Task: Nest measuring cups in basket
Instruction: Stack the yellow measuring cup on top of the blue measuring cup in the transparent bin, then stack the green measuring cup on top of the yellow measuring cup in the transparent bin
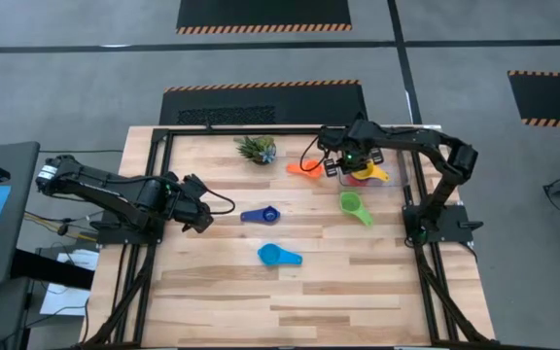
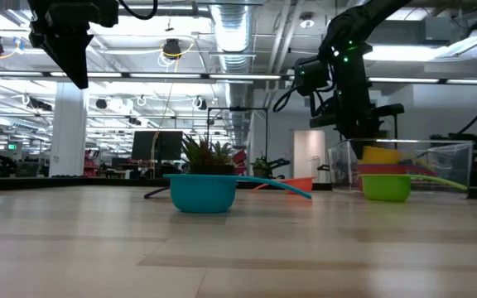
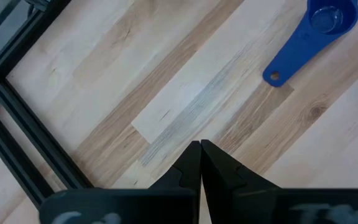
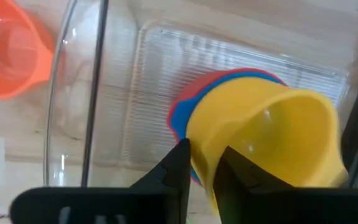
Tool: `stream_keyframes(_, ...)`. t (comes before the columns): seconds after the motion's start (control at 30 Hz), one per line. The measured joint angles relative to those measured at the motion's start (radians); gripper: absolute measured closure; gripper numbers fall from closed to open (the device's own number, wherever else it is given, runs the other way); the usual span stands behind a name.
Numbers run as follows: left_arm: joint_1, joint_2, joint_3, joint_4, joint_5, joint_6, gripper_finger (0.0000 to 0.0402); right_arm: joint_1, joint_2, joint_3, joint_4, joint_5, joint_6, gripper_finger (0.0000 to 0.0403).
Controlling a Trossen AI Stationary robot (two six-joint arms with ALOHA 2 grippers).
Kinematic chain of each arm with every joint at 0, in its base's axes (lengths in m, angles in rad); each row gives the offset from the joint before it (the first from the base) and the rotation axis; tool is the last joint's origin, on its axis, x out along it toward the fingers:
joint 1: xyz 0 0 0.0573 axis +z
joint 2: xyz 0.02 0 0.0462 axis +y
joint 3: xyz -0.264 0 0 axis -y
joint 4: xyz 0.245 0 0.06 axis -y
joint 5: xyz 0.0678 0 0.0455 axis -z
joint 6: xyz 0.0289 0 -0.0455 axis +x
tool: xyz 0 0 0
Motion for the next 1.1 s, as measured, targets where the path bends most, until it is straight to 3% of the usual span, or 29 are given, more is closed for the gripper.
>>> stream_keyframes(0.47, 0.000, 0.000, 0.000, 0.000, -0.002, 0.007, 0.0401, 0.039, -0.022, 0.019, -0.066, 0.016, -0.020, 0.0243)
stream_keyframes(0.87, 0.000, 0.000, 0.000, 0.000, -0.005, 0.008, 0.0401, 0.163, -0.177, 0.039, -0.058, 0.048, -0.046, 0.0247)
stream_keyframes(1.1, 0.000, 0.000, 0.000, 0.004, -0.008, 0.008, 0.0401, 0.349, -0.328, 0.039, 0.023, 0.047, 0.033, 0.0255)
